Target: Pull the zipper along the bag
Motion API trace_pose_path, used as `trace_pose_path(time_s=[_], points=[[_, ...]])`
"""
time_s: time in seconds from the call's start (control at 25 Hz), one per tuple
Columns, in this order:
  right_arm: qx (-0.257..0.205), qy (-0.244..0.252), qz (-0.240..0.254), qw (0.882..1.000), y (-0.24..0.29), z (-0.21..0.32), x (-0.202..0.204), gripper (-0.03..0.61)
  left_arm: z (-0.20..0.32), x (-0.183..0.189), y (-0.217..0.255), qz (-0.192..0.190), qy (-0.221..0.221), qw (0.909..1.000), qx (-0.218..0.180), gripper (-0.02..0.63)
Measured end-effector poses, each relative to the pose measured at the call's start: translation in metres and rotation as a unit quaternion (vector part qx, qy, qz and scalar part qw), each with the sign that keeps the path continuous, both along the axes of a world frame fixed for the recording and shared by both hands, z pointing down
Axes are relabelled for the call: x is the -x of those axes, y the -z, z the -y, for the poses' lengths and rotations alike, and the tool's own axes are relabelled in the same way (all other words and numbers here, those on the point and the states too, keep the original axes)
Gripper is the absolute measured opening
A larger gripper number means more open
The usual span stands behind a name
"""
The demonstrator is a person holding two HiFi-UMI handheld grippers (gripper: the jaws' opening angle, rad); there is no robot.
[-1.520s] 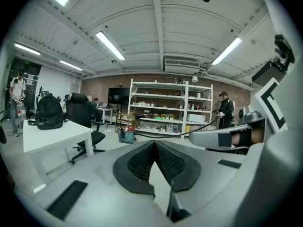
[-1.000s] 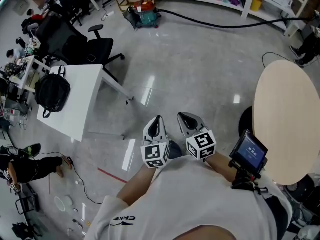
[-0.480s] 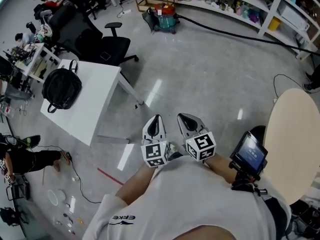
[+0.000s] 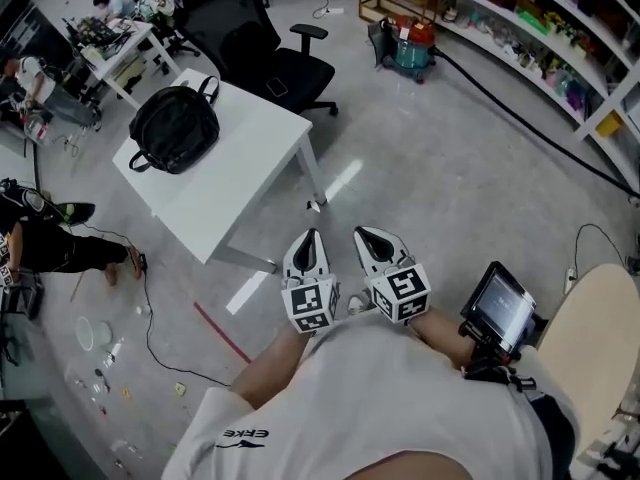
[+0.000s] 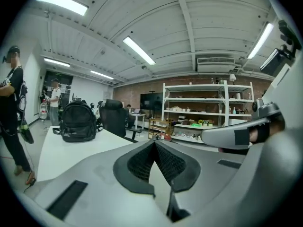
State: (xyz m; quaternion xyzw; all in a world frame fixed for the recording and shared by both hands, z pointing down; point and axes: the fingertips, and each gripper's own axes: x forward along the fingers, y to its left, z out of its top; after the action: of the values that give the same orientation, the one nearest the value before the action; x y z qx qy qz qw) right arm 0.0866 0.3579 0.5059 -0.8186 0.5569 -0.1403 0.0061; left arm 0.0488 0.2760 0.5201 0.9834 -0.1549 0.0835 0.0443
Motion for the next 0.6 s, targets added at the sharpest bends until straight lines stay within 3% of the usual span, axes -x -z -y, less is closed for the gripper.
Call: trace_pose_path(time_s=[0.28, 0.6], points=[[0.001, 0.067, -0.002, 0.998, 0.002, 0.055, -0.017, 0.003, 0.05, -0.006, 0.002, 0.001, 0.07, 0.9975, 0.004, 0.003], [-0.001, 0.125, -0.001, 0.992, 0.005, 0.097, -0.07, 0.004, 0.092, -0.045, 0.004, 0.002, 0.144, 0.9894, 0.016, 0.003]])
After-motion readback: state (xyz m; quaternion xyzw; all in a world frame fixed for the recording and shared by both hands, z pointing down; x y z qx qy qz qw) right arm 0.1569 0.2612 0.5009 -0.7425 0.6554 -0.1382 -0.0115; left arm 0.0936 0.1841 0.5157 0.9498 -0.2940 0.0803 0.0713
